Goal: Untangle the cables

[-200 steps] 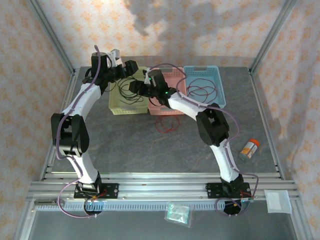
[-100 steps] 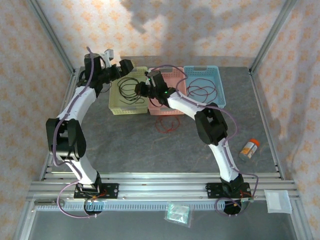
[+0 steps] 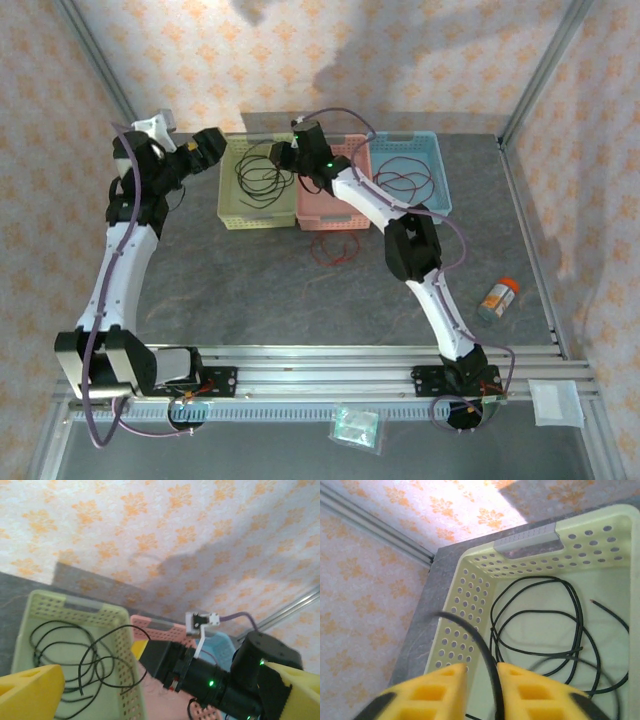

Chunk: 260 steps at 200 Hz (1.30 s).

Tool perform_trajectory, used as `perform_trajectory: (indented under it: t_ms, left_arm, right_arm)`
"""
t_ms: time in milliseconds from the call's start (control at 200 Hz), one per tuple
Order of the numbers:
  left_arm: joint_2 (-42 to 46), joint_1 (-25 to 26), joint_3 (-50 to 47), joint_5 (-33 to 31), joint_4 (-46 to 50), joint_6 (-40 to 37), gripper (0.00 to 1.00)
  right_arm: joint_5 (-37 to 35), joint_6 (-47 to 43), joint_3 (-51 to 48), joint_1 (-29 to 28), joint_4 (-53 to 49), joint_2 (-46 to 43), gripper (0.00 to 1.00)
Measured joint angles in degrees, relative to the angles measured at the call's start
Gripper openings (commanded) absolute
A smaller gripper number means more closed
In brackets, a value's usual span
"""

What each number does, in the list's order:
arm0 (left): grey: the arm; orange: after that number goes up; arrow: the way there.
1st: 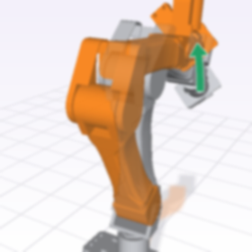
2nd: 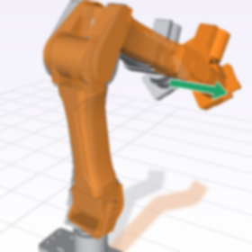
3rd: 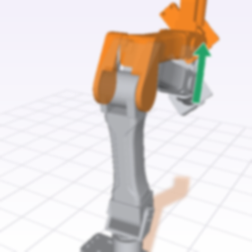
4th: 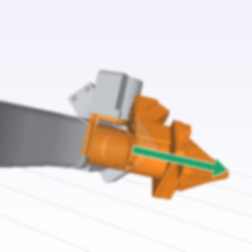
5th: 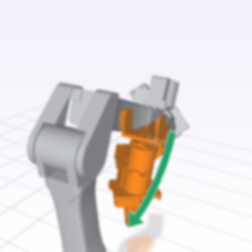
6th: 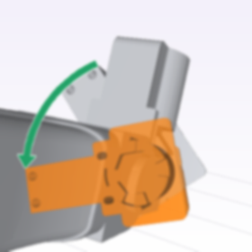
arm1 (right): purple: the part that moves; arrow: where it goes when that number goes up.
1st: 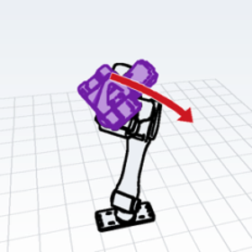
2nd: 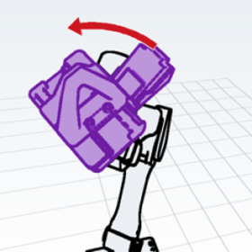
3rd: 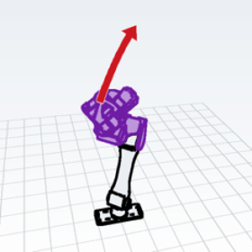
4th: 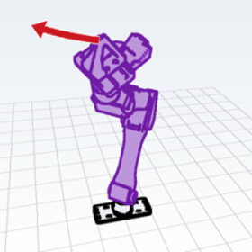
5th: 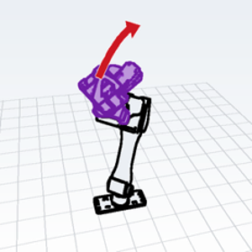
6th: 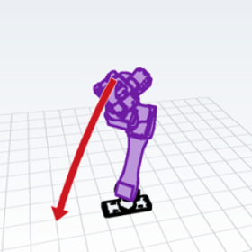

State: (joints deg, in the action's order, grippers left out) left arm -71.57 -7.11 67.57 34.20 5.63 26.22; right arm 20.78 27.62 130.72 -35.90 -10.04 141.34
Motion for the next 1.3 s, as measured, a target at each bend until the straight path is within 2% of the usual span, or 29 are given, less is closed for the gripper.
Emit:
perform_trajectory:
  t_ms: [70,175,385,606,826,1021,1106,1227,1302]
  left_arm:
    - [1.46,0.37,-2.91,-2.34,1.27,-0.96,0.99]
    - [1.92,1.36,-6.19,-6.08,3.69,-2.34,0.99]
    - [2.93,7.61,-9.07,-13.31,6.14,-3.87,0.99]
    - [6.21,14.08,-14.75,-18.67,5.18,-3.58,0.99]
    - [10.32,21.14,-23.74,-23.78,2.01,-0.13,0.99]
    - [11.32,30.64,-30.82,-29.20,-3.08,5.51,0.99]
    - [10.91,34.62,-33.00,-31.78,-5.27,8.00,0.99]
    - [8.52,37.44,-34.56,-33.97,-9.29,10.23,0.99]
    - [7.23,37.88,-35.67,-34.77,-12.26,11.34,0.99]
  right_arm:
    - [-0.02,-1.11,2.25,0.00,-1.57,1.44,0.46]
    - [0.02,-2.58,3.91,0.00,-4.48,2.10,0.47]
    - [-0.37,-6.25,2.73,-0.02,-8.37,-0.20,0.46]
    - [-3.08,-9.55,-21.35,-0.33,-6.62,-19.71,0.47]
    - [-7.61,-10.05,-47.50,-1.75,1.77,-41.03,0.45]
    - [-12.72,-8.02,-66.97,-5.40,7.34,-50.99,0.45]
    - [-16.61,-6.40,-74.25,-8.15,9.16,-54.36,0.51]
    - [-21.14,-4.59,-83.19,-10.34,12.22,-60.04,0.58]
    - [-23.61,-4.48,-86.09,-10.40,13.11,-62.71,0.58]
